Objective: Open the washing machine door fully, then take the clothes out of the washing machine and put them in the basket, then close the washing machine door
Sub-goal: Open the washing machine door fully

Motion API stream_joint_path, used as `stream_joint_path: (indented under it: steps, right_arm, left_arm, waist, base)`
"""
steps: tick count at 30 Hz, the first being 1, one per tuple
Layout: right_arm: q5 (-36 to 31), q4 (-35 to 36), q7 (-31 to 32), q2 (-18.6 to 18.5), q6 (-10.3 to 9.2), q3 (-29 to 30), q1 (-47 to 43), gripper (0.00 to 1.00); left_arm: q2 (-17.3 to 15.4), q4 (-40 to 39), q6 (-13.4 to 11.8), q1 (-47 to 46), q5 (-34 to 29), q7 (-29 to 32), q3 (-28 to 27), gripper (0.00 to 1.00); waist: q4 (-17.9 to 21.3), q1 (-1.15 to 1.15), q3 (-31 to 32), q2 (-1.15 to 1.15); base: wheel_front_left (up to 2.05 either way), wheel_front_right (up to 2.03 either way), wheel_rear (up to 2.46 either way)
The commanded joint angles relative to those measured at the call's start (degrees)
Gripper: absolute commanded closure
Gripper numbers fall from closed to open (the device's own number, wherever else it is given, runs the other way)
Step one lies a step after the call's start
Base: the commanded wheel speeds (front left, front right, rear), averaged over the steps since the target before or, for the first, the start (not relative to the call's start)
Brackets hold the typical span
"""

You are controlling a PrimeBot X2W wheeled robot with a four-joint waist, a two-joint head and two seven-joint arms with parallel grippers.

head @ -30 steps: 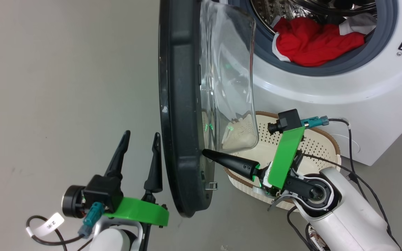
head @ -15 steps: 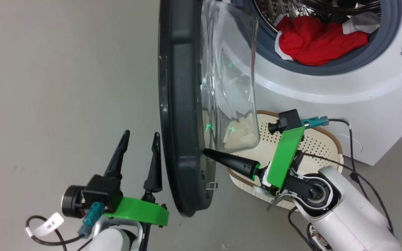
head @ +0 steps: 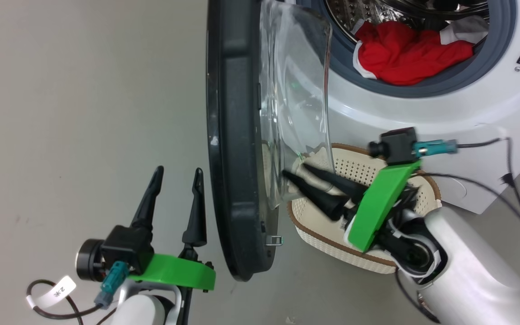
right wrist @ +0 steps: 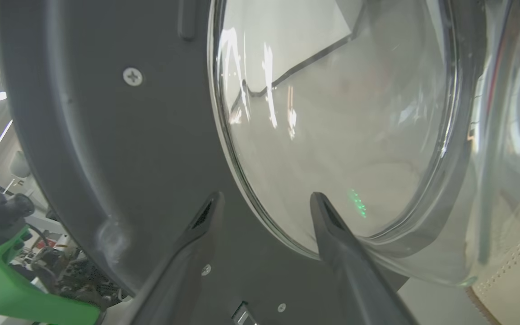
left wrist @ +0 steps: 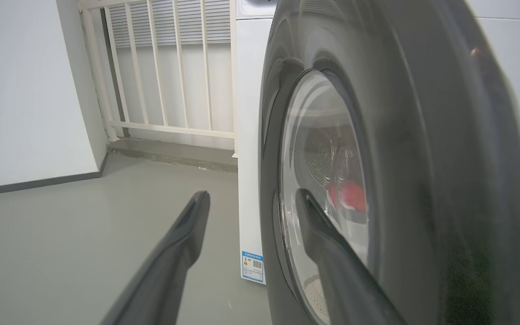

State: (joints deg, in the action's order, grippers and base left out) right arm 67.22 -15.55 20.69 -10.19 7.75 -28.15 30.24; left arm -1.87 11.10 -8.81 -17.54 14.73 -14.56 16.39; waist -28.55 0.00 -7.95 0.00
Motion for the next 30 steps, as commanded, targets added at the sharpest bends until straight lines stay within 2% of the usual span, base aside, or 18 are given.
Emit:
stream_joint_path:
  steps: [1, 9, 10, 16, 24, 30]
  right_arm:
    - [-6.8, 2.7, -2.5, 0.6, -0.26, 2.3, -0.6, 0.00]
    - [-31.0, 11.2, -6.6, 4.4, -0.26, 10.2, -8.0, 0.00]
    - [-31.0, 11.2, -6.6, 4.4, -0.26, 10.2, -8.0, 0.00]
    - [-44.9, 17.0, -10.3, 6.4, -0.26, 14.0, -12.5, 0.00]
    - [-56.6, 21.0, -17.9, 7.3, -0.26, 17.4, -17.4, 0.00]
    - [-57.6, 21.4, -25.6, 7.3, -0.26, 22.4, -21.9, 0.00]
  left_arm:
    - [-1.0, -2.0, 0.0, 0.0, 0.3, -0.4, -2.3, 0.00]
    - [-1.0, -2.7, -0.1, 1.1, 0.3, -0.4, -3.0, 0.00]
    - [-1.0, -2.7, -0.1, 1.1, 0.3, -0.4, -3.0, 0.00]
    - [-1.0, -3.8, -0.6, 2.0, 0.0, -0.4, -3.4, 0.00]
    - [-1.1, -5.3, -0.1, 3.9, -0.4, -0.4, -3.2, 0.00]
    - [-1.6, -6.1, 0.3, 5.6, -0.7, -0.4, -2.9, 0.00]
  waist:
    - [0.0, 0.00, 0.0, 0.00]
    - [0.3, 0.00, 0.3, 0.00]
    - [0.3, 0.00, 0.3, 0.00]
    - [0.5, 0.00, 0.8, 0.00]
    - [0.7, 0.00, 2.1, 0.00]
    - [0.5, 0.00, 3.2, 0.00]
  base:
    - [0.00, 0.00, 0.00]
    - [0.00, 0.00, 0.00]
    - [0.00, 0.00, 0.00]
    - [0.00, 0.00, 0.00]
    - [0.00, 0.00, 0.00]
    - [0.00, 0.00, 0.00]
